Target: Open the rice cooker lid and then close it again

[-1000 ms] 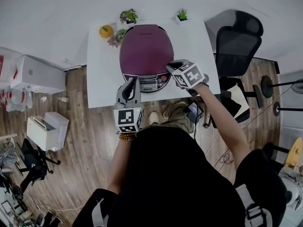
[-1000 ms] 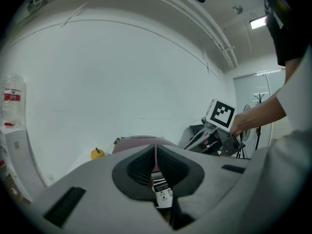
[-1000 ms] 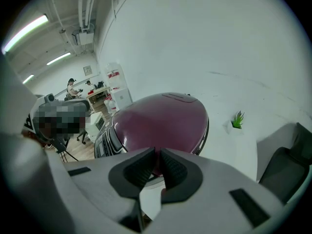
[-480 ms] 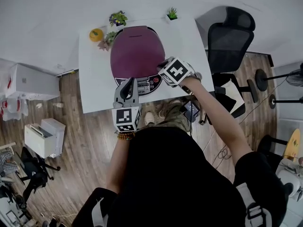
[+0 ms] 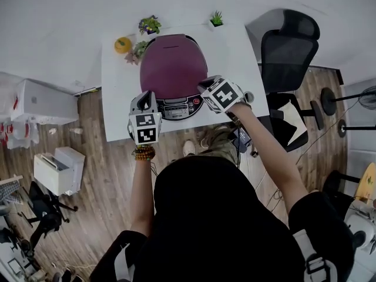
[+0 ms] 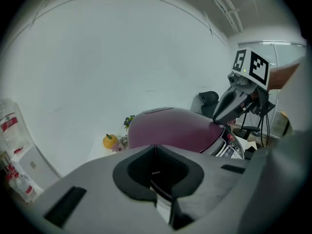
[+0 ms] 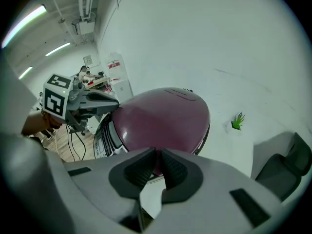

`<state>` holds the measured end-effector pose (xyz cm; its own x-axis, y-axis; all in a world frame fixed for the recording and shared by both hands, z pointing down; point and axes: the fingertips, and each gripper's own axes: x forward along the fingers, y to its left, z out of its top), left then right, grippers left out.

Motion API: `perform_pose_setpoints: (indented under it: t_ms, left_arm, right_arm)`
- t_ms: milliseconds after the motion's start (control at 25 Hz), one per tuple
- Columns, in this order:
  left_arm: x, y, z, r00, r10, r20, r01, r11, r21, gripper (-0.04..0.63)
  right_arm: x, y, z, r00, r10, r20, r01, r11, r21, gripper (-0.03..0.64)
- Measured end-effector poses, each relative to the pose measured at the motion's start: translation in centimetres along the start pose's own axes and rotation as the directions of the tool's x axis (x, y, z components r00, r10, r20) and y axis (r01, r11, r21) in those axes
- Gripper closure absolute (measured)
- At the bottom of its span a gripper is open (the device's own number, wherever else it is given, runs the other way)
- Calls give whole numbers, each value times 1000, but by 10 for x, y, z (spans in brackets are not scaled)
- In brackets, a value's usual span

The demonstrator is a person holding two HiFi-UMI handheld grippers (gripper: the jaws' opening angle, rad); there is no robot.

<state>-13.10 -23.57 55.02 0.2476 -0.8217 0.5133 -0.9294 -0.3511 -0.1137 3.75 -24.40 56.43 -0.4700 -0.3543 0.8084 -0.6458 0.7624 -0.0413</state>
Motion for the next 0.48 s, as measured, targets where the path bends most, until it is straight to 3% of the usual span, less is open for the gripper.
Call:
perform_pose_setpoints:
  t_ms: [160, 280, 480]
  left_arm:
    - [8, 0, 3, 994, -76, -76, 79, 996, 38, 574]
    - [10, 0, 2, 993, -75, -95, 81, 995, 61, 574]
    - [8, 3, 0, 991, -133, -29, 129, 987, -99, 574]
  right_arm:
    - [0, 0, 0, 1000, -4, 12, 4, 1000, -10, 571]
    - [0, 0, 1, 1000, -16, 3, 16, 999, -33, 571]
    - [1, 0, 1, 1000, -5, 19, 6, 1000, -13, 571]
